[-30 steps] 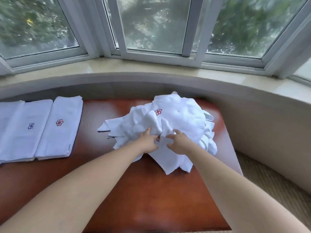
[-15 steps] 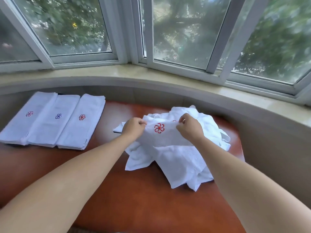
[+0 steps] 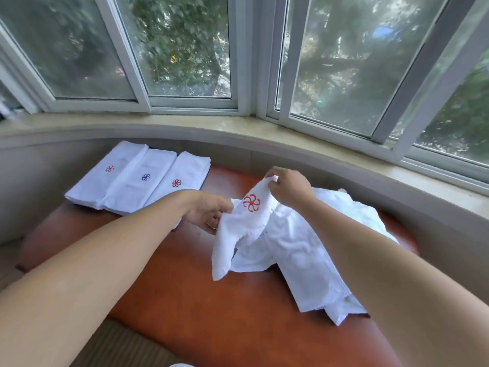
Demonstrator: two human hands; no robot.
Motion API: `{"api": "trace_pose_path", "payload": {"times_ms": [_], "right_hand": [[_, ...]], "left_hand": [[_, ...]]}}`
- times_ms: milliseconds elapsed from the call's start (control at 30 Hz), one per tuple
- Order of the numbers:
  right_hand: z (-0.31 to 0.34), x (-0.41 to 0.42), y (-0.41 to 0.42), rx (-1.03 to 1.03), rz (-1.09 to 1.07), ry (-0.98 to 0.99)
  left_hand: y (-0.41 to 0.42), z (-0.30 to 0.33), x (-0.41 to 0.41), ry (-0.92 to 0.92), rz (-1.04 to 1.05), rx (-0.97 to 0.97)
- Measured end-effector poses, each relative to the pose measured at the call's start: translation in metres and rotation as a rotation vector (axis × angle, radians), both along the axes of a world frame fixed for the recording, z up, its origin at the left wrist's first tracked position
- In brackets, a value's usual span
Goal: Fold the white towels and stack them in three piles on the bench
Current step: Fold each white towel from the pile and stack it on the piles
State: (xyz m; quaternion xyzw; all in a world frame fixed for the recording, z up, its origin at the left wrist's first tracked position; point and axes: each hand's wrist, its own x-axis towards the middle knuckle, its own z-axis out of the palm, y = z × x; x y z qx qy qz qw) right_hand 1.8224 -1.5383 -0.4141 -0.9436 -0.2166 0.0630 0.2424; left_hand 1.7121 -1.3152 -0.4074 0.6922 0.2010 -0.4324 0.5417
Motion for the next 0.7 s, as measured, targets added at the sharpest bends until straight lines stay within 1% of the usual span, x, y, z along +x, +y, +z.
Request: {"api": "trace_pose_path", "payload": {"times_ms": [133,200,233,267,333,400,467,500,567,700], "right_hand": [[0.002,-0.016,0.038,0.037,0.098,0.034],[-0.001,-0.024,0.047,0.015,0.116,0.052],[-0.003,-0.027,0.049,-0.028,0.116,0.061],[-0.007,-0.029,0.05,-0.102,0.108,0.072],[-0.016,-0.032,0.047,-0.338,0.091,0.137],[-0.034,-0.037,0.036,-0.581,0.101,0.324],[-0.062,-0.045,0.02,-0.727,0.12,0.559],[-0.078,-0.05,0.013,-0.764,0.123,0.652],[-0.109,-0.059,0.003,-0.759,0.11,0.742],[-0.152,-0.066,0.008,-0.642,0.087,0.731]], "left_hand": [[0.032,0.01,-0.019,0.204,-0.091,-0.094],[0.04,0.0,-0.026,0.229,-0.098,-0.09],[0.043,-0.008,-0.028,0.224,-0.083,-0.06],[0.044,-0.018,-0.031,0.203,-0.06,-0.005],[0.047,-0.039,-0.038,0.126,-0.014,0.153],[0.05,-0.062,-0.047,0.072,0.014,0.286],[0.052,-0.088,-0.058,0.068,0.043,0.341],[0.052,-0.101,-0.064,0.085,0.055,0.346],[0.048,-0.126,-0.075,0.134,0.057,0.335],[0.038,-0.175,-0.092,0.222,0.108,0.315]]}}
